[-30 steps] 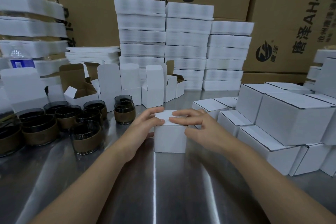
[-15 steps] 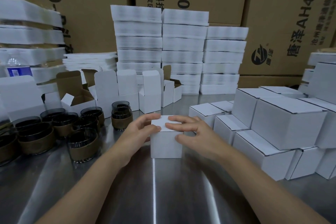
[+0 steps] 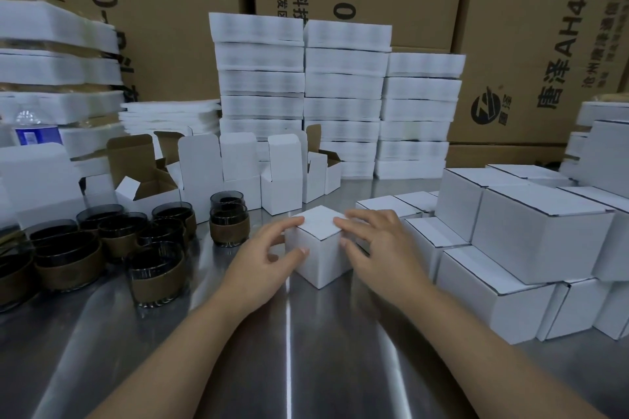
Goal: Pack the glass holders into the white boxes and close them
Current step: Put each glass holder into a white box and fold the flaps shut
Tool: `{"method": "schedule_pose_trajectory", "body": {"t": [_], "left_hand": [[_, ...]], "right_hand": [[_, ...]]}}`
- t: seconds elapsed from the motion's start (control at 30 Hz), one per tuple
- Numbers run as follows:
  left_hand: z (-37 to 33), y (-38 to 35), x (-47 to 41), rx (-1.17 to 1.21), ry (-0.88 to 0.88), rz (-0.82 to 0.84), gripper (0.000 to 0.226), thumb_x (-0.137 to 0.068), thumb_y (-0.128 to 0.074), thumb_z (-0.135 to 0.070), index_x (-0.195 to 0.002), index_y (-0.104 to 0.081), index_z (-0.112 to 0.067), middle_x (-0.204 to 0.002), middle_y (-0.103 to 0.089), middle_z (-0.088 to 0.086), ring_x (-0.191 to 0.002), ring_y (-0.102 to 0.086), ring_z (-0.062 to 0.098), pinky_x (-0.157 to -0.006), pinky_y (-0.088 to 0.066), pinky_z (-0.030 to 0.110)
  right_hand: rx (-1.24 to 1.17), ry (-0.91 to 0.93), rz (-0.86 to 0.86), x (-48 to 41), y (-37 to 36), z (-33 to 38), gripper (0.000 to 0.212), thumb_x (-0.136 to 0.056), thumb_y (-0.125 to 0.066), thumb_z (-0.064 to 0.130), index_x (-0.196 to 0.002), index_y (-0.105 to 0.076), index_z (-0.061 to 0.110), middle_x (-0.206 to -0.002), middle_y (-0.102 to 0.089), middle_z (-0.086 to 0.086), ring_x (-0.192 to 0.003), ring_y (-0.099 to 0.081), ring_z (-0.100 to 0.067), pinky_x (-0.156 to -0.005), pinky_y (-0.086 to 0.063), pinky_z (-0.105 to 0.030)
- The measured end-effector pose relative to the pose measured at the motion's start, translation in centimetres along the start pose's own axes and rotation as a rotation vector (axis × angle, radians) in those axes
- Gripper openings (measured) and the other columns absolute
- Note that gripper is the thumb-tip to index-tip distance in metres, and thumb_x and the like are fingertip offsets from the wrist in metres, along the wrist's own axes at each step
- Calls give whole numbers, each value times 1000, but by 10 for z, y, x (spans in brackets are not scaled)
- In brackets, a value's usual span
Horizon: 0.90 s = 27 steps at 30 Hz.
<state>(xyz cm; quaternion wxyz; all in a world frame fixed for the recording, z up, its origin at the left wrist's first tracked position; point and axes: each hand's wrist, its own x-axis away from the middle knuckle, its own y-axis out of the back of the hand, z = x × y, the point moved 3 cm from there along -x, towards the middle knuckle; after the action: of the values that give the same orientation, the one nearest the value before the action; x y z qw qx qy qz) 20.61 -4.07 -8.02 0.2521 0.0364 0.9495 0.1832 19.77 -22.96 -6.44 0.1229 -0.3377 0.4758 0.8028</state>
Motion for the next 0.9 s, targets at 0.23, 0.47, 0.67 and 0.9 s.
{"method": "schedule_pose_trajectory", "body": {"t": [0.23, 0.47, 0.67, 0.9], "left_hand": [[5, 1, -5, -196, -55, -36, 60, -84, -68, -7, -111, -44, -56, -105, -42, -21, -93, -51, -7, -76, -47, 10], [11, -8, -2, -202, 16, 162, 80, -86, -62, -5, -136, -20, -50, -105, -53, -22, -95, -53, -10, -74, -47, 7], [14, -9, -3, -232, 54, 182, 78, -88, -61, -8, -141, -20, -49, -107, -53, -24, -94, -56, -1, -74, -44, 4], [18, -10, -3, -227, 68, 170, 68, -88, -59, -7, -139, -32, -44, -102, -60, -13, -81, -59, 3, -73, -44, 6]], "right_hand": [[3, 226, -27, 6, -3, 27, 40, -83, -55, 35, -120, -64, 23, -116, -64, 7, -107, -46, -13, -93, -37, -29], [172, 289, -123, 3, -6, 27, 31, -67, -81, 11, -97, -76, 20, -102, -70, -2, -88, -64, -29, -74, -53, -41], [376, 193, -99, -3, -10, 20, 37, -61, -82, 16, -97, -75, 21, -101, -70, -1, -84, -65, -27, -65, -50, -37], [597, 82, 52, -10, -21, 11, 52, -82, -60, 20, -133, -53, 20, -136, -52, -3, -114, -52, -26, -82, -38, -36]]}}
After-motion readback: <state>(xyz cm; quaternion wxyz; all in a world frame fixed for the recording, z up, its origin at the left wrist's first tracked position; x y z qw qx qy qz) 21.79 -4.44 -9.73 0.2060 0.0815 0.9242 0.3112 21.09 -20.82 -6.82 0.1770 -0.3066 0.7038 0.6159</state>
